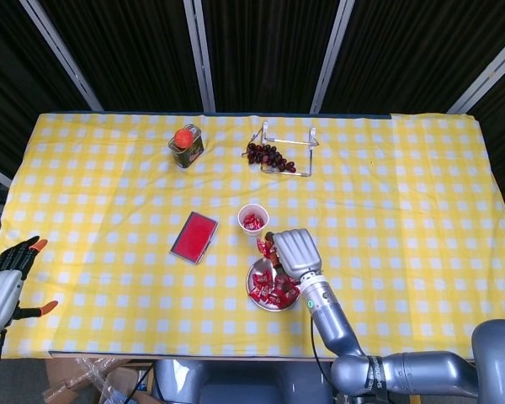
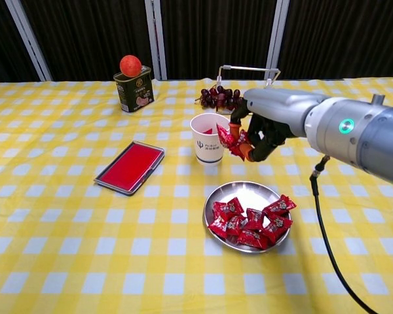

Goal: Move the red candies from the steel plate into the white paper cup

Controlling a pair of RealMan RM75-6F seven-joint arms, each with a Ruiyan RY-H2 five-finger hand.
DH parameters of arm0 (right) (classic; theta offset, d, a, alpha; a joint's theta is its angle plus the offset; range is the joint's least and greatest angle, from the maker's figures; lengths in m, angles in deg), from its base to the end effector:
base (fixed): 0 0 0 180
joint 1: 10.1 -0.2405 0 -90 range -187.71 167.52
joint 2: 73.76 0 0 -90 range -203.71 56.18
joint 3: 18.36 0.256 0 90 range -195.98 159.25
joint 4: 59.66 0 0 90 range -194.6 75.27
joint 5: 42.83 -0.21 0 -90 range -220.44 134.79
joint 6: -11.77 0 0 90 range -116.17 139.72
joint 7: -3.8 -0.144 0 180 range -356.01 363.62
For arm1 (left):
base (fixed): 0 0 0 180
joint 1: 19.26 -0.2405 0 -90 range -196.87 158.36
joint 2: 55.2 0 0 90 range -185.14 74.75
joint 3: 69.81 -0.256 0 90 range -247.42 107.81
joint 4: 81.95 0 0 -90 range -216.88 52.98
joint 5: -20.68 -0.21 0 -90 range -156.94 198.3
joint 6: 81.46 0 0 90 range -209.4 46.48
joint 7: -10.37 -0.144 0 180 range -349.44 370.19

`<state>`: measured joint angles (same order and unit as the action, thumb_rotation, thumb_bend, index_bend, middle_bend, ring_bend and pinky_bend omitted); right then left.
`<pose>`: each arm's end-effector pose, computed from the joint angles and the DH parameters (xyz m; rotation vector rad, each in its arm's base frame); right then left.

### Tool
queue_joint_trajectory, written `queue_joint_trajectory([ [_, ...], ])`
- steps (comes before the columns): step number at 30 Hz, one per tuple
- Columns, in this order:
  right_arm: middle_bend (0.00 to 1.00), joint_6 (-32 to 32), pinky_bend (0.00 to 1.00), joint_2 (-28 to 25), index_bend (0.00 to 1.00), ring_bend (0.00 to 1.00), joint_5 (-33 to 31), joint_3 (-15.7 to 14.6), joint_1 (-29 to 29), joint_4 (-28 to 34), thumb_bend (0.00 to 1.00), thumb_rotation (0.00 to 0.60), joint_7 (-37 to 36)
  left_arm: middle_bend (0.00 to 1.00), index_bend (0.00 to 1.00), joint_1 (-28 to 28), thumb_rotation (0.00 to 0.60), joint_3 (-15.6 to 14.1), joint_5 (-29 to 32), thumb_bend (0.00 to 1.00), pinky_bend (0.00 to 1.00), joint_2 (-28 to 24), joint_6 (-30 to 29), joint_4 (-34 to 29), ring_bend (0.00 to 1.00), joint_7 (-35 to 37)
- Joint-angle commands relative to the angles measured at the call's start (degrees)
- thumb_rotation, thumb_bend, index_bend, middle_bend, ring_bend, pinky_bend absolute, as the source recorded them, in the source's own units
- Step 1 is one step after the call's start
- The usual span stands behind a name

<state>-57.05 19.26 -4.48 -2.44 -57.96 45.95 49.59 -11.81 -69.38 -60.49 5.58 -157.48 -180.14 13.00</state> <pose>-0.0670 -0.3082 -0.0214 1.7876 -1.0824 0.8701 -0.3098 0.1816 0.1456 -1.4175 -1.1314 -0.8361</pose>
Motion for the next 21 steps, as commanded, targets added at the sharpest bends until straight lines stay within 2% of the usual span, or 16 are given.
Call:
queue_joint_trajectory([
  [1,0.8,0.67,0.92,0.1,0.64,0.83,-1.53,1.85,-1.81,-0.72,0.58,0.6,0.71,0.0,0.0,0.08,0.6,0.08,0.23,0.04,0.0,-0.03,0.2,-0.03,0.0,0.11],
  [8,0.8,2.58,0.92,1.97,0.64,0.83,-5.24,5.05,-6.21,-5.56,0.58,0.6,1.69,0.0,0.0,0.24,0.6,0.23,0.84,0.04,0.0,-0.27,0.77,-0.29,0.0,0.61],
  [12,0.8,4.42,0.92,3.66,0.64,0.83,-7.47,6.25,-8.79,-10.45,0.58,0.6,1.95,0.0,0.0,0.33,0.6,0.29,0.88,0.04,0.0,-0.35,0.87,-0.18,0.0,0.8],
  [21,0.8,7.99,0.92,7.09,0.64,0.83,-9.09,6.86,-12.58,-20.48,0.58,0.6,0.38,0.0,0.0,0.5,0.6,0.24,1.09,0.04,0.0,-0.54,1.47,-0.29,0.0,1.34],
])
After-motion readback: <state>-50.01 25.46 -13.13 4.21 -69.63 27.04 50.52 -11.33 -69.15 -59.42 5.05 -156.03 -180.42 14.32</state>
